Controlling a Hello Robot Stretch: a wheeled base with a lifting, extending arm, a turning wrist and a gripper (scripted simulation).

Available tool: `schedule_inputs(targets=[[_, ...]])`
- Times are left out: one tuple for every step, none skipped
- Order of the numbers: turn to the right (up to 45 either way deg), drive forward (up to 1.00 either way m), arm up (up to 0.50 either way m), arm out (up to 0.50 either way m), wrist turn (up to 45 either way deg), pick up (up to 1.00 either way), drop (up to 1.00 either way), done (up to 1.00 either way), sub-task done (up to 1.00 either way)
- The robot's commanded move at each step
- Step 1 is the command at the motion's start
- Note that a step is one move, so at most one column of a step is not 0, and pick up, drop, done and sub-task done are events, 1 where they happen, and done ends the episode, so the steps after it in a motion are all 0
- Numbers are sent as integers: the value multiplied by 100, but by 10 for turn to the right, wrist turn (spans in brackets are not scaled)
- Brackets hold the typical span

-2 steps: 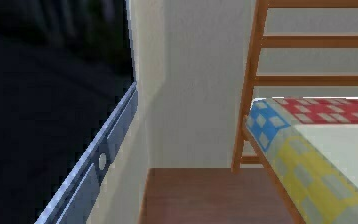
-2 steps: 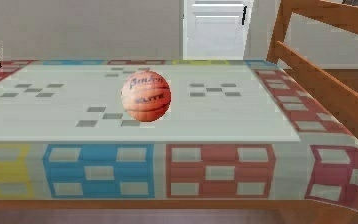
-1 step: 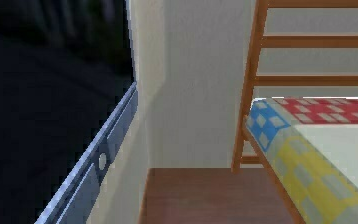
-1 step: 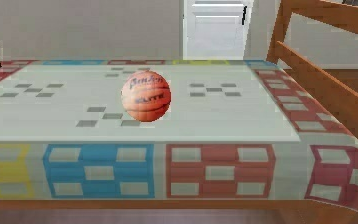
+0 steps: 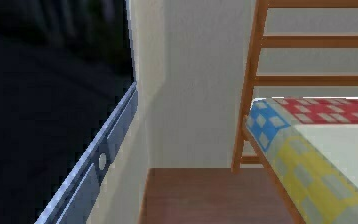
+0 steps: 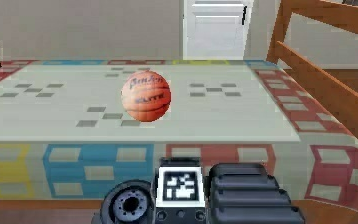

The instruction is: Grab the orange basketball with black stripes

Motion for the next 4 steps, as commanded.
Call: schedule_inputs(targets=[[0,0,0,44,0,0,0,0,0],[0,0,0,0,450,0,0,0,0],[0,0,0,0,450,0,0,0,0],[0,0,0,0,450,0,0,0,0]])
